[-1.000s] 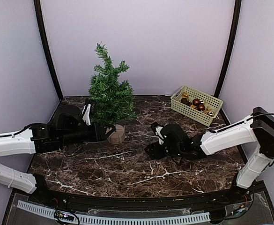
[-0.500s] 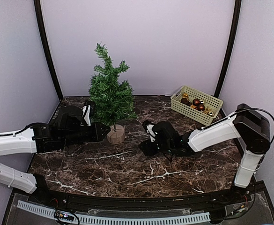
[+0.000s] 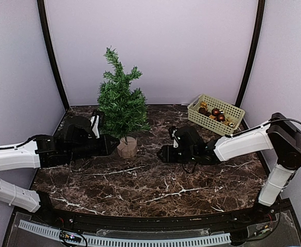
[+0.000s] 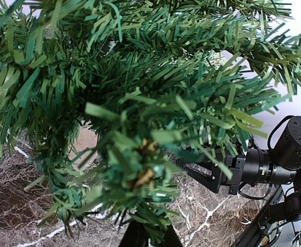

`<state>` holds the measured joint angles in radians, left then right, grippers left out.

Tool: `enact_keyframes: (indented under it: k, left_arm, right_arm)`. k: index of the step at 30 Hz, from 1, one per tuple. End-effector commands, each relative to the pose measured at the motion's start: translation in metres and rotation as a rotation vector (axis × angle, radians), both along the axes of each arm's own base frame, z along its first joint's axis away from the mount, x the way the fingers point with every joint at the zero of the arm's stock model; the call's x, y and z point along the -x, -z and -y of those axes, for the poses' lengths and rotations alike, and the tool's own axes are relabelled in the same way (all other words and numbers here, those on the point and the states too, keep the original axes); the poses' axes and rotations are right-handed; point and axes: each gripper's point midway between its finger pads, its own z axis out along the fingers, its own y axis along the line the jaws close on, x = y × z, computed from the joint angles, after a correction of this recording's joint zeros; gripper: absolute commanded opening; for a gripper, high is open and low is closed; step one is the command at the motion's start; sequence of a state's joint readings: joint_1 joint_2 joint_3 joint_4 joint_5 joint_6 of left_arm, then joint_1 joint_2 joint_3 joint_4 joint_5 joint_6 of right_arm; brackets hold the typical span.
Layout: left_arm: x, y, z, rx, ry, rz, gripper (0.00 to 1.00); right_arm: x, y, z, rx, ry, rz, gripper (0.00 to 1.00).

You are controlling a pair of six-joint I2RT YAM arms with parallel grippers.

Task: Decorate the small christmas tree
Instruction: Wrap the side of the string light in the gap of the branches.

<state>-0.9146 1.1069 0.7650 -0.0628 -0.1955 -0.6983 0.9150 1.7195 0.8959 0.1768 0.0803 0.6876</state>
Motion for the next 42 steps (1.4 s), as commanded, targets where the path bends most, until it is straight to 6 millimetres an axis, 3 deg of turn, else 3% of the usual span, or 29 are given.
enact_keyframes:
  k: [1,16,20,23,26,33,42]
  left_arm:
    - [0.004,-0.005,-0.003,0.0,0.003,0.003,0.07]
    - [0.004,-0.002,-0.001,-0.007,0.013,-0.001,0.0]
    - [0.004,-0.002,-0.002,-0.014,0.01,-0.001,0.0]
    - [0.003,-0.002,-0.004,-0.025,0.004,0.004,0.0]
    - [0.003,-0.002,-0.012,-0.048,-0.018,0.011,0.0]
    - [0.006,-0.004,-0.033,-0.074,-0.04,0.025,0.0]
    - [0.006,-0.01,-0.057,-0.036,0.024,0.047,0.0]
  right_arm:
    - [0.004,0.011,-0.006,-0.063,0.051,-0.111,0.53]
    - [-0.004,0.035,-0.031,-0.046,0.038,-0.159,0.42]
    - [-0.007,0.042,-0.032,-0.041,0.057,-0.163,0.35]
    - [-0.011,0.043,-0.029,-0.041,0.081,-0.152,0.19]
    - [-0.015,0.029,-0.021,-0.056,0.118,-0.112,0.01]
    - [-0.021,-0.026,0.017,-0.053,0.201,0.034,0.0]
    - [0.0,-0.114,0.023,-0.078,0.116,0.224,0.0]
